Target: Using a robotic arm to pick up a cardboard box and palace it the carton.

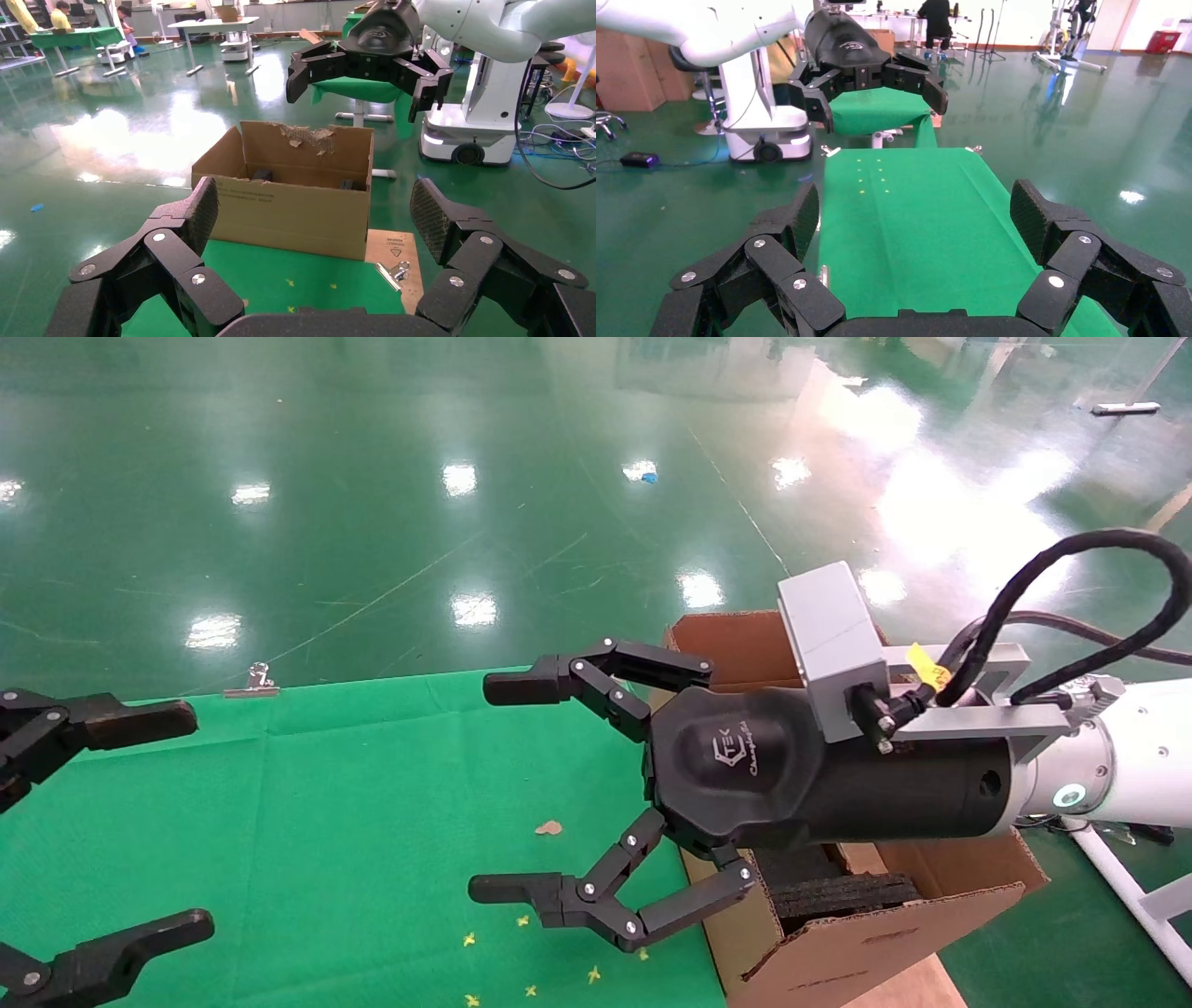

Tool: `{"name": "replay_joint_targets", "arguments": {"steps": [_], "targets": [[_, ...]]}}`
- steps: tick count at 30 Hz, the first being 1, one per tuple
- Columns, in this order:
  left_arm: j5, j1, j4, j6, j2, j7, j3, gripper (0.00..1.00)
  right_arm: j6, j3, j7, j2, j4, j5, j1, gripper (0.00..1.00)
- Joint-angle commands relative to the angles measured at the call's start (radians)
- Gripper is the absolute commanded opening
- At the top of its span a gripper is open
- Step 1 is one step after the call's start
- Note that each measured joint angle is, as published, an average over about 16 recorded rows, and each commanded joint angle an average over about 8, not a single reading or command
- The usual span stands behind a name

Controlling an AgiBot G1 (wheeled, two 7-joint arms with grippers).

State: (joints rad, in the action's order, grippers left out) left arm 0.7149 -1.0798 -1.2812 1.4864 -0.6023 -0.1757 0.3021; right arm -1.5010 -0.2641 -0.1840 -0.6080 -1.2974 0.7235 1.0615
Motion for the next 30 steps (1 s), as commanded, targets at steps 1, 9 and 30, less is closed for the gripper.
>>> {"name": "replay_joint_targets", "arguments": {"steps": [1,9,30], "targets": [[0.000,0.000,0.000,0.000,0.000,0.000,0.000,1.00,0.001,-0.004,-0.001,-0.001,0.003,0.001,0.003,1.00],[0.000,0.000,0.000,0.000,0.000,0.000,0.000,1.00,0.004,-0.011,-0.003,-0.002,0.010,0.005,0.009,1.00],[0.000,0.000,0.000,0.000,0.000,0.000,0.000,1.00,0.006,-0.018,-0.005,-0.003,0.015,0.007,0.014,1.00]]}}
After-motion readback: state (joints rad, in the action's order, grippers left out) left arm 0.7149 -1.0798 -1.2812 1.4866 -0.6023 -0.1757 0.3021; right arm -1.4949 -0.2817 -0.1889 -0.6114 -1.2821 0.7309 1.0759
